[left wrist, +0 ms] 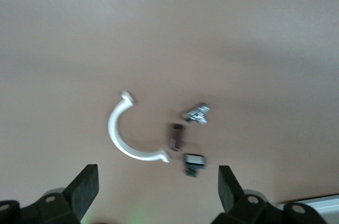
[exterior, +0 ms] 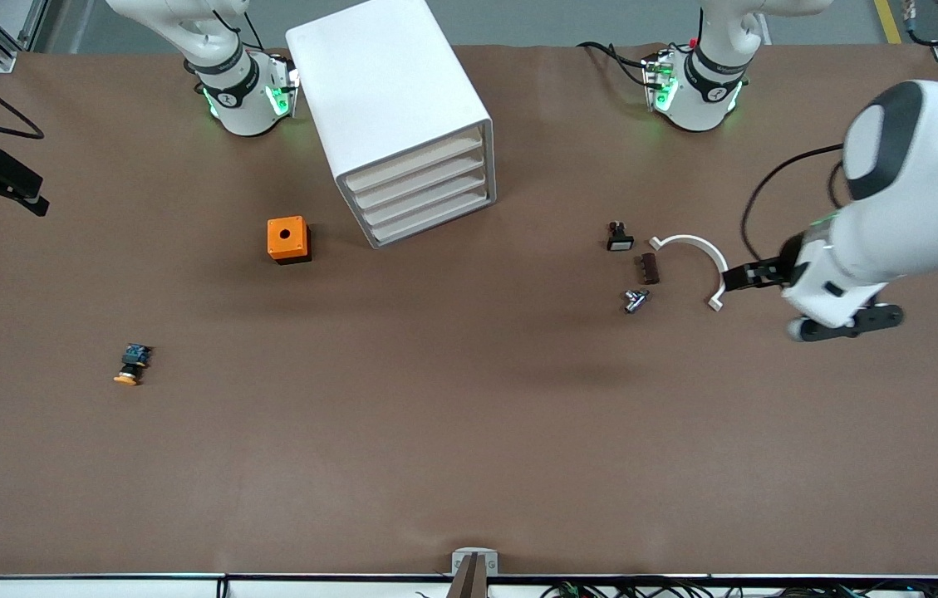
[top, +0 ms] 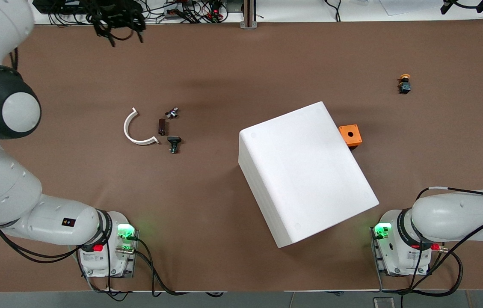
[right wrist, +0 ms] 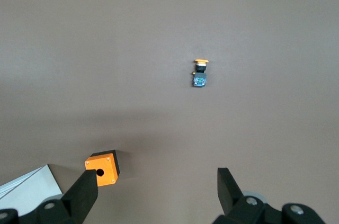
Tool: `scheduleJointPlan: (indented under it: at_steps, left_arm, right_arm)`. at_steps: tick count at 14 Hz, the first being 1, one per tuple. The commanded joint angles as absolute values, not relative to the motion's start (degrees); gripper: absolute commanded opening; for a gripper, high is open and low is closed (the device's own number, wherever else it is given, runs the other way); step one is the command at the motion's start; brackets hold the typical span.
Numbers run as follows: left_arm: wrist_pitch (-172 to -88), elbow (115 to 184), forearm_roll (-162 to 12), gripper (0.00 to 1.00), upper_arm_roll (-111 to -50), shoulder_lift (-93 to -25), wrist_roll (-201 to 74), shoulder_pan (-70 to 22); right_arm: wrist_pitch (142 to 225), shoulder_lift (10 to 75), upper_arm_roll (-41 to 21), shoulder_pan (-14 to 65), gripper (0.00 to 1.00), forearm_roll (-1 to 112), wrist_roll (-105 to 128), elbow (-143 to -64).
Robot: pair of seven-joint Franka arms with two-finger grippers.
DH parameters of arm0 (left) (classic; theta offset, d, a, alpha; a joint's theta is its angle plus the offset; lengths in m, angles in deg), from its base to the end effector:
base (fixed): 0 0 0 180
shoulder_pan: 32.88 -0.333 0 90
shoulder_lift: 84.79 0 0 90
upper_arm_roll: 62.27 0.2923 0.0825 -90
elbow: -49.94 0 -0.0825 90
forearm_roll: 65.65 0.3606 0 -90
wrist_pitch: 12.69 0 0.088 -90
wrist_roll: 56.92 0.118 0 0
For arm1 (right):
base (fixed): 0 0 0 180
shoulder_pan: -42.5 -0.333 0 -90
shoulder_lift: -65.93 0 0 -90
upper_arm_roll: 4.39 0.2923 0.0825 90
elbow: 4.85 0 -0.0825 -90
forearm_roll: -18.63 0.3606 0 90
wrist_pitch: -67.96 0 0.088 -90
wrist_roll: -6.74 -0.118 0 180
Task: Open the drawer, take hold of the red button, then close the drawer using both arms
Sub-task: 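Reach the left gripper to the front of a cabinet drawer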
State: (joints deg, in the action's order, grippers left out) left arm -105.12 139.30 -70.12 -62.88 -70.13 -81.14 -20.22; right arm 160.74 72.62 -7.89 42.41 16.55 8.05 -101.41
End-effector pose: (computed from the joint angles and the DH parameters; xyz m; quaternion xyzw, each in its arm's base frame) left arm 0.5686 -0.1427 0.4547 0.9890 0.1004 -0.1084 0.0054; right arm 0.5010 -0.0357 0.6028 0.9994 -0.0178 0.0247 0.0156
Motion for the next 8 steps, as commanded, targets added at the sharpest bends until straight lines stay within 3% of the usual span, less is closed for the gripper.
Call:
scheduleJointPlan:
  at_steps: [1,8]
  left_arm:
    - [-103.8,137.6,-73.7,0.99,-62.8,-67.3,-90.9,-16.4]
    - [-104.3,127.3,-95.0,0.99,-63.1,-53.7,-131.1,-10.4]
  right_arm:
    - [161.4,73.9,-7.9,42.5,1.0,17.2,8.3,-102.4]
    - [161.8,73.9,-8.0,42.7,1.0,18.4,8.5,-102.6]
